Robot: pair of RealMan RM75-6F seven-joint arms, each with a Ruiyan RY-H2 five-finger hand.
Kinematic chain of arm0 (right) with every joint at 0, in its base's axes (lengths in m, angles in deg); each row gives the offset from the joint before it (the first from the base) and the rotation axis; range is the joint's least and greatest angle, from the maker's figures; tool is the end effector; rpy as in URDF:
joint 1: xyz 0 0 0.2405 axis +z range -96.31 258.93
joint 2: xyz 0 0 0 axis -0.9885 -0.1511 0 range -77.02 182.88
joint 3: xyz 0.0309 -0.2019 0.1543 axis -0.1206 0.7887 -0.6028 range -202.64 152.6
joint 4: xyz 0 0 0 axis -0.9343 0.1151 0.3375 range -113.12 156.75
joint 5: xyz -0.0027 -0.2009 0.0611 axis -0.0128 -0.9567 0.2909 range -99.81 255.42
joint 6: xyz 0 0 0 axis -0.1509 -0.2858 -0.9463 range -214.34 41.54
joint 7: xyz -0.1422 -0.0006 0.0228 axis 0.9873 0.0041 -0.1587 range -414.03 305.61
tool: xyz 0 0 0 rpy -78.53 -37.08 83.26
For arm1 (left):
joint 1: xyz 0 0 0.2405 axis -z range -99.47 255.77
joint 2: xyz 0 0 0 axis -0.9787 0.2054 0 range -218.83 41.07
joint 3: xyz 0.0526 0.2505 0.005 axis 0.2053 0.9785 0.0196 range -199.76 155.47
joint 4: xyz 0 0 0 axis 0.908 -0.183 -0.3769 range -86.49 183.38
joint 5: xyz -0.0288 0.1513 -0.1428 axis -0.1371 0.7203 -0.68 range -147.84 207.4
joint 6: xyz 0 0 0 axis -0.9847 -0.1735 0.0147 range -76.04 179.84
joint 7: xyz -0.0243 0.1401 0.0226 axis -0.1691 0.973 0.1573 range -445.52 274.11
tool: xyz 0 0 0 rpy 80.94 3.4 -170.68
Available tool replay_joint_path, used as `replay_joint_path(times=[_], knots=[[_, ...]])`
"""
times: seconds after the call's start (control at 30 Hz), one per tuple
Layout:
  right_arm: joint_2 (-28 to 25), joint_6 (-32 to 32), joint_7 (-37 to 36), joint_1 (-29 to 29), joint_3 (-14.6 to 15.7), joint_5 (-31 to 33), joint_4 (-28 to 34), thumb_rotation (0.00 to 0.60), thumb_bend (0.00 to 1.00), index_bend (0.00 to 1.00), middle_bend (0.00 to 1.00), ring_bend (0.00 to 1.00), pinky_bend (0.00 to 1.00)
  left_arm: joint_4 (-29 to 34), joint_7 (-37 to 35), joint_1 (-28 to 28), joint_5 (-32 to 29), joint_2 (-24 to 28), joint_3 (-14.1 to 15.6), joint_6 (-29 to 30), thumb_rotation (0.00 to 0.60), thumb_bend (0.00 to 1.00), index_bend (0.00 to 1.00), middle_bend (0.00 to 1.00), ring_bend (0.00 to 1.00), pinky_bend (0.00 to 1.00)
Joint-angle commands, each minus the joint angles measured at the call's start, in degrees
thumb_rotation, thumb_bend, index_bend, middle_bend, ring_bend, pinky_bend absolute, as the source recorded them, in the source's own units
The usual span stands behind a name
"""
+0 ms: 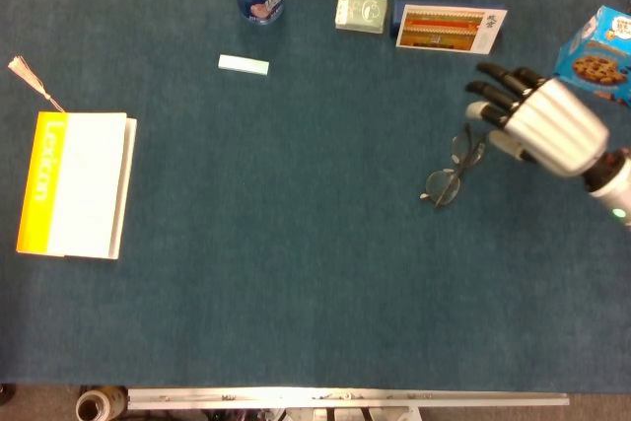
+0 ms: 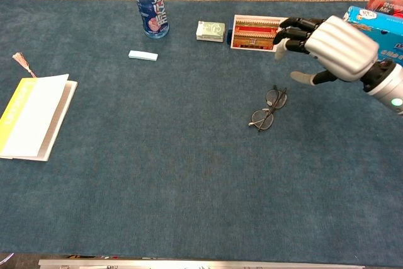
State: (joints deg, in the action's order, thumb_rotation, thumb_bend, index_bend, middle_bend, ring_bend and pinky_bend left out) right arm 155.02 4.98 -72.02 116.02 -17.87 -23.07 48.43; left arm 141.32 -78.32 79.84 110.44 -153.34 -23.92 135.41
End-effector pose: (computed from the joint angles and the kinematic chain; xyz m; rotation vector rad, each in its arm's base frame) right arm -0.2498 -0.3260 0.0203 2.0016 -0.2443 1.2186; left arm -0.3332 0.1580 0.1551 -1.3422 -0.9256 -0.7032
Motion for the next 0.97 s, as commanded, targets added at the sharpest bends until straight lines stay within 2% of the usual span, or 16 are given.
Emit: replay_joint_path(times=[0.03,0.17,0.37,0.67,0.97], knots=[[-14.0,1.7,11.7,-3.7,-2.7,3.8,21.5,0.600,0.19,0.43,0.35,0.22,0.44,0.1,0.3,0.3,0.4,0.0,-0.2,0.2,0.600,0.04,0.53,0.50,0.39,0.59],[-23.2,1.4,20.4,-7.7,-3.3,7.2,36.2,0.600,0.18,0.43,0.35,0.22,0.44,0.3,0.9,0.9,0.9,-0.2,-0.6,0.4,0.600,0.04,0.53,0.49,0.38,0.59],[-30.9,2.7,29.1,-14.0,-4.1,12.4,49.7,0.600,0.18,0.43,0.35,0.22,0.44,0.3,1.8,1.9,1.1,-0.6,-1.5,0.3,0.600,0.04,0.52,0.47,0.38,0.59],[-33.9,4.1,34.5,-20.8,-5.2,17.2,57.1,0.600,0.17,0.43,0.35,0.22,0.44,0.1,2.3,3.0,0.8,-0.8,-2.2,-0.2,0.600,0.04,0.52,0.47,0.38,0.59],[-32.8,5.6,33.4,-26.2,-6.6,20.1,59.1,0.600,0.17,0.43,0.35,0.22,0.44,0.6,2.0,3.1,0.2,-0.5,-2.4,-0.1,0.600,0.04,0.52,0.47,0.38,0.59]])
